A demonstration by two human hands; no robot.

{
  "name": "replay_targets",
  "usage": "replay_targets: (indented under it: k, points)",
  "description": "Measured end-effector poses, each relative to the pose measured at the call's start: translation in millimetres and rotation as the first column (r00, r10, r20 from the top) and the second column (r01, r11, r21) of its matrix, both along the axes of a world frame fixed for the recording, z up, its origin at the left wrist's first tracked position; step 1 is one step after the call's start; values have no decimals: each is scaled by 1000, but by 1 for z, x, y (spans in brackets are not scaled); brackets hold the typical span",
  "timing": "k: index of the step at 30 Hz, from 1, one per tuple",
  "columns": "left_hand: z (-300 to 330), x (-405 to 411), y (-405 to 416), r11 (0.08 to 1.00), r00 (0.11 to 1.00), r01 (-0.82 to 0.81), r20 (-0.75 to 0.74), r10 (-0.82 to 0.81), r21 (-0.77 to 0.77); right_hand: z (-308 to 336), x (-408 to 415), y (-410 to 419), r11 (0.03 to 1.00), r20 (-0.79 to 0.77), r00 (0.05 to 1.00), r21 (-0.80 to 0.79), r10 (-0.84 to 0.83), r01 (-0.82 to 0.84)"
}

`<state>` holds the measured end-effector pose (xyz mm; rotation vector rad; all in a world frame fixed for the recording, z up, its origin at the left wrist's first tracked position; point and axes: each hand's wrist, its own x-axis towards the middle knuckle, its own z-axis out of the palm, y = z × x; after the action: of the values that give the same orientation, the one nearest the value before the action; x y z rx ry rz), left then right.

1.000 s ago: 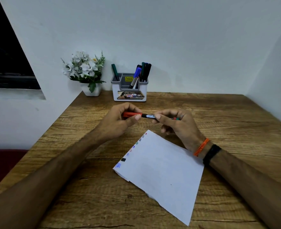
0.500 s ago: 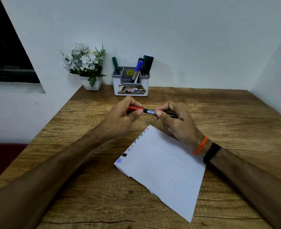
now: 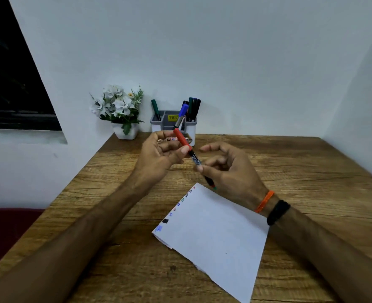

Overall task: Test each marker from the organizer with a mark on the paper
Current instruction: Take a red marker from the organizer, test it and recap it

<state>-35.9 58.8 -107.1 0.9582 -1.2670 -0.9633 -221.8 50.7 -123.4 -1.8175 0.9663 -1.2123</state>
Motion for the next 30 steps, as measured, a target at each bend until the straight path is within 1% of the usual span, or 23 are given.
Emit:
replay_targets:
  k: [3, 8, 11, 15, 17, 18, 19, 20, 22, 24, 27, 28, 30]
  points:
    - [4, -4, 2, 999, 1000, 11, -22, -11, -31, 10, 1, 6, 994, -60, 998, -102, 34, -40]
    - [4, -8, 3, 997, 998, 49, 37, -46, -65, 25, 1, 15, 965, -202, 979, -253, 18, -70]
    - [2, -10, 3, 995, 997, 62, 60, -57, -83, 25, 1, 16, 952, -189, 982, -297, 15, -72]
    - [-2, -7, 0, 993, 994, 66, 90, -58, -99, 24, 2, 14, 962, -123, 992, -267, 22, -54]
    - [-6, -2, -4, 995, 984, 35, 177, -17, -99, 25, -1, 9, 963, -113, 994, -267, 1, -32]
    - [-10, 2, -8, 995, 965, -9, 261, 35, -102, 26, -2, 5, 961, -121, 993, -277, -18, -17]
    - [-14, 7, -13, 992, 925, -72, 366, 104, -100, 28, -4, -1, 958, -128, 991, -285, -43, 4]
    - [-19, 12, -19, 986, 861, -142, 480, 169, -93, 30, -4, -7, 956, -129, 989, -291, -73, 33]
    - [-27, 23, -30, 962, 681, -261, 692, 240, -77, 36, -3, -21, 949, -125, 984, -305, -127, 84]
    - [-34, 31, -41, 942, 499, -324, 832, 244, -82, 43, 1, -39, 939, -116, 979, -324, -165, 120]
    - [-41, 38, -52, 930, 279, -353, 937, 208, -102, 53, 10, -67, 914, -101, 969, -367, -227, 176]
    - [-44, 40, -55, 931, 228, -354, 958, 177, -88, 56, 13, -76, 901, -89, 965, -387, -245, 193]
    - [-49, 42, -59, 938, 178, -346, 979, 96, -29, 63, 20, -93, 879, -63, 958, -418, -278, 228]
